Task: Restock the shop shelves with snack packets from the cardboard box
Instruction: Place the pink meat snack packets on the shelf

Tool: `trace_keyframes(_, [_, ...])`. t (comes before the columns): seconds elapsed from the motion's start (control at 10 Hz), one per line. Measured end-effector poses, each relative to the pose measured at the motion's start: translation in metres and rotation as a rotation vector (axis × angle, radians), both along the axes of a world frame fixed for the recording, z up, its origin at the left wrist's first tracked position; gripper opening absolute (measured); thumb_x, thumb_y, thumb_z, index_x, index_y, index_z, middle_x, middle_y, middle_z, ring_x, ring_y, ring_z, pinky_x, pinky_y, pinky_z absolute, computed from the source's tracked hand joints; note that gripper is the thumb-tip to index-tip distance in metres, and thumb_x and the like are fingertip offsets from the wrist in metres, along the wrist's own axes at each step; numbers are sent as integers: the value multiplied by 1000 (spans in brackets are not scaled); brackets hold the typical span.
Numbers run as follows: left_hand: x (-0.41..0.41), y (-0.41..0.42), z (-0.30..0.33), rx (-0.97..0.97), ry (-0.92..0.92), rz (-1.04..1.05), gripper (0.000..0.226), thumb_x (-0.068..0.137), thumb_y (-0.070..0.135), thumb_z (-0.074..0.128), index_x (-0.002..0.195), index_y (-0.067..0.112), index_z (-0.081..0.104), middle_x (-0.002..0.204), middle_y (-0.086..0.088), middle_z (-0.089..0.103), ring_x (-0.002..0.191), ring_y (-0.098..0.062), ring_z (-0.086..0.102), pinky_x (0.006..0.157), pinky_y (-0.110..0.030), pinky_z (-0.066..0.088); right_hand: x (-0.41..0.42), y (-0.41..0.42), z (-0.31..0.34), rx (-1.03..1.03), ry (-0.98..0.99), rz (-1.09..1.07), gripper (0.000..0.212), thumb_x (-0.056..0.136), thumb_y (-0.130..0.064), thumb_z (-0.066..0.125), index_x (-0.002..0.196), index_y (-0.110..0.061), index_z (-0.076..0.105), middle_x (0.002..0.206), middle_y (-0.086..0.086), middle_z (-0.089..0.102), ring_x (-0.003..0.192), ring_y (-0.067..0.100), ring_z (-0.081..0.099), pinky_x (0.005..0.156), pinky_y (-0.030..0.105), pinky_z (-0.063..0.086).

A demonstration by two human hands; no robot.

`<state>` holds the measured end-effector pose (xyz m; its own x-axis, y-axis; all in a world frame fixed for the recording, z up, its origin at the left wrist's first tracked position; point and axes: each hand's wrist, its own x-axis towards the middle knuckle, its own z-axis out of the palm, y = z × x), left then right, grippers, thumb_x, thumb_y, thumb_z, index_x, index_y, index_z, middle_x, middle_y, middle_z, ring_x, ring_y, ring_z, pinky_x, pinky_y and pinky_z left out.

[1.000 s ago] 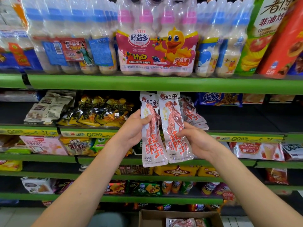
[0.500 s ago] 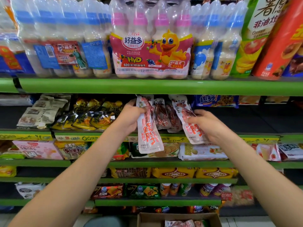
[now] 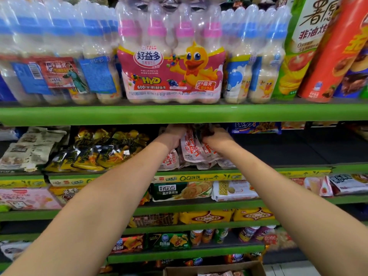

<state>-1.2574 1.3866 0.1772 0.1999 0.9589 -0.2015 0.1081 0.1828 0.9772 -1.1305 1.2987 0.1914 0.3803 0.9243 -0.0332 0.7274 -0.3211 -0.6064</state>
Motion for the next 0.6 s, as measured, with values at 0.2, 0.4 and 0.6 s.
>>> trace_keyframes(0.2, [-12, -6, -3, 439, 675, -261, 30, 98, 17, 50, 121, 6, 66, 125, -17, 66, 108, -30, 63, 74, -23, 48, 3, -11, -7, -43, -425, 74, 49, 95, -51, 42, 124, -19, 64, 133, 14, 60, 119, 36, 54, 90, 37, 44])
trace_keyframes(0.4, [-21, -14, -18, 558, 960, -564, 50, 105, 38, 34, 151, 18, 38, 158, -9, 36, 144, -28, 35, 115, -34, 27, 14, -11, -16, -101, -422, 154, 52, 93, -59, 39, 138, -36, 50, 154, 4, 37, 137, 37, 34, 107, 52, 29])
trace_keyframes(0.6, [-21, -42, -6, 572, 956, -480, 51, 101, 33, 42, 150, 20, 39, 154, -12, 41, 137, -31, 45, 108, -35, 38, 14, -29, -20, -62, -350, 198, 51, 95, -54, 42, 139, -30, 51, 155, 5, 37, 136, 35, 39, 114, 53, 27])
